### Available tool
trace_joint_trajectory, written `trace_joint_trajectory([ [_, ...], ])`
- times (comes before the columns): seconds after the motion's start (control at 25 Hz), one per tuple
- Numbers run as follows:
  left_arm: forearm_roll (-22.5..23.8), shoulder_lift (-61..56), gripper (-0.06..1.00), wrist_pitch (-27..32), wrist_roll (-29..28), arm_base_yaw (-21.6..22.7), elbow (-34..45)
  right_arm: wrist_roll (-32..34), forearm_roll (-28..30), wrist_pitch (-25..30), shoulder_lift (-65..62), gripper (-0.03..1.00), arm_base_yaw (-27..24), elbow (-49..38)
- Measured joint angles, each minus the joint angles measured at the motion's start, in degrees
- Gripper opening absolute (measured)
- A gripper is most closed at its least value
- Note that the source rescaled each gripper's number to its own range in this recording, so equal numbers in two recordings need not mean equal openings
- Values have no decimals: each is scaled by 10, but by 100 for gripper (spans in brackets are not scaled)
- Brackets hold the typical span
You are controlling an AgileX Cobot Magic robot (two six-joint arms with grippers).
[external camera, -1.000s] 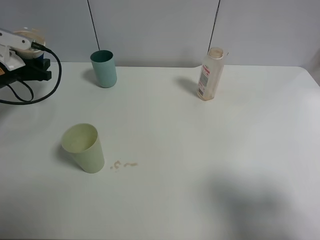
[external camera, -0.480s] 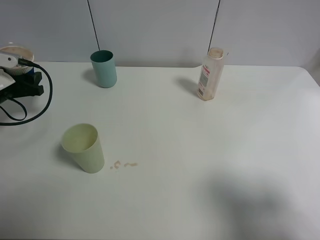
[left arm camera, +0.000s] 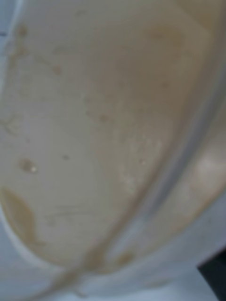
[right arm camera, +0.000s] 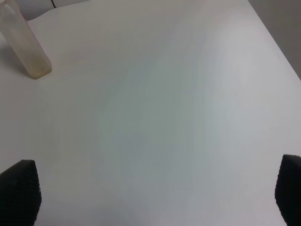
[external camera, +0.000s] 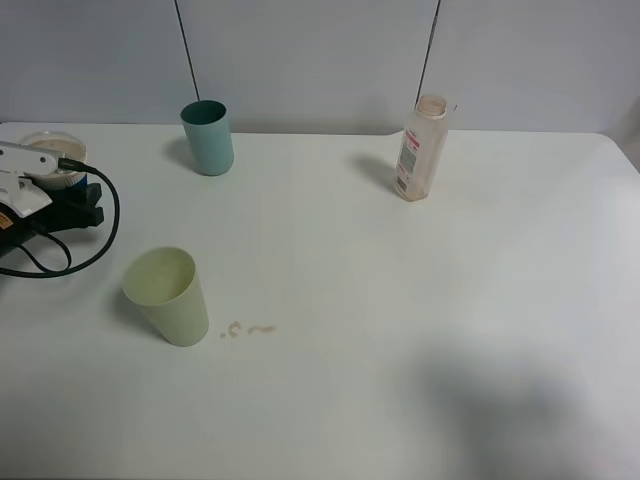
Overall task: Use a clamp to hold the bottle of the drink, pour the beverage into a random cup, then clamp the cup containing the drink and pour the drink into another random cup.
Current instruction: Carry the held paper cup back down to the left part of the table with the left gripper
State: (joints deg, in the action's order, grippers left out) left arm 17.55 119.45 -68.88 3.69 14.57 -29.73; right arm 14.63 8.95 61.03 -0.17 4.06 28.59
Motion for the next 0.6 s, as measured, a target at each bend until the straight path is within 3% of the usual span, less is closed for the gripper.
trace_joint_trajectory([
  [0.36,11,35,1,-1,-7,0,-18,0,0,0,0,100,0,0],
  [0.6,18,40,1,-1,-64,0,-49,0,0,0,0,100,0,0],
])
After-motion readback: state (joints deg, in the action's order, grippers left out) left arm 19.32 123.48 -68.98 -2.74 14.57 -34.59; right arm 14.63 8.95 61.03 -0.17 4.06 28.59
